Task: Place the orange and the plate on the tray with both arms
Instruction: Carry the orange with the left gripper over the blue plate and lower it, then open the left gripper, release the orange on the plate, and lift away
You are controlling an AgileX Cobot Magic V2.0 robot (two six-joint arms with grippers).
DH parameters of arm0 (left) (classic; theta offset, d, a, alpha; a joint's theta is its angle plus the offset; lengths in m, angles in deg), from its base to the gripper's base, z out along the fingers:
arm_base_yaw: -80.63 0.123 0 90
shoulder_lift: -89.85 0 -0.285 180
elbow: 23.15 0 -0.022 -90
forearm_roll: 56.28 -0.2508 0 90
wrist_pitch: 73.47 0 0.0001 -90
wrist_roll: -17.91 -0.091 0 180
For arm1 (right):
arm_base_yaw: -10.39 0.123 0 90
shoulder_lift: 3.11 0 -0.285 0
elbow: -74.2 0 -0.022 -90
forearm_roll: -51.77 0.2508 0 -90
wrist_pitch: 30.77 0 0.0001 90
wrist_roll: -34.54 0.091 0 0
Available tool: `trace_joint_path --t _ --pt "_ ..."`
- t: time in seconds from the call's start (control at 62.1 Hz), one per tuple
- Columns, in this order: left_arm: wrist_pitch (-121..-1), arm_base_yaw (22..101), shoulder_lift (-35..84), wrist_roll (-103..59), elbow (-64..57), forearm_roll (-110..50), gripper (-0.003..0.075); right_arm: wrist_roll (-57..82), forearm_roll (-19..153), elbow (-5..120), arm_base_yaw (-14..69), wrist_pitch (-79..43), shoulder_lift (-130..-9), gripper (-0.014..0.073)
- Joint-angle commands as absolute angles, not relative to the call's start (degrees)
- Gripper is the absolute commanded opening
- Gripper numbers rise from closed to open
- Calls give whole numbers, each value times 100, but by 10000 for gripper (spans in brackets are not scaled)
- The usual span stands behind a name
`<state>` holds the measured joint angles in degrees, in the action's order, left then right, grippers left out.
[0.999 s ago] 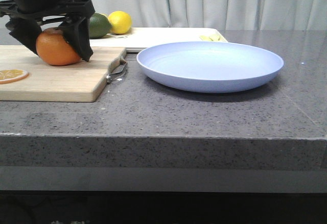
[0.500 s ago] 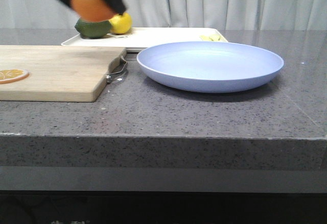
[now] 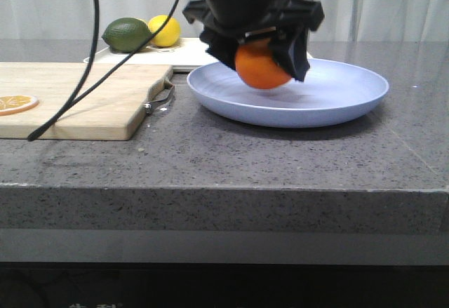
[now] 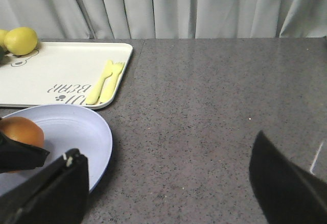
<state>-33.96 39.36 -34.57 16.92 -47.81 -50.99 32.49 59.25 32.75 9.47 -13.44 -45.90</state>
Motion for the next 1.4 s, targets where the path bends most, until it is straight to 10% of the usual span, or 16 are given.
trace_joint_path --t 0.0,0.226,0.516,0.661,0.886,1.386 --pt "-3832 3881 -3123 1709 -4969 -5053 298 3189 5874 3481 922 -1825 -4610 643" --pt "-3832 3874 -3123 1709 -4969 -5053 649 3189 5874 3481 922 -1842 -4610 643" --pt "-3001 3844 -2982 1709 -5677 -5128 675 3189 5874 3481 922 -1862 -4610 643" --pt "-2316 3884 -2917 1709 -6187 -5291 524 3189 5874 3481 922 -1862 -4610 643" --pt "-1808 3880 -2917 1709 -6493 -5422 -22 3189 5874 3481 922 -1862 -4610 643" --pt "-10 3959 -2720 1791 -6638 -6354 -17 3189 5874 3481 922 -1767 -4610 643"
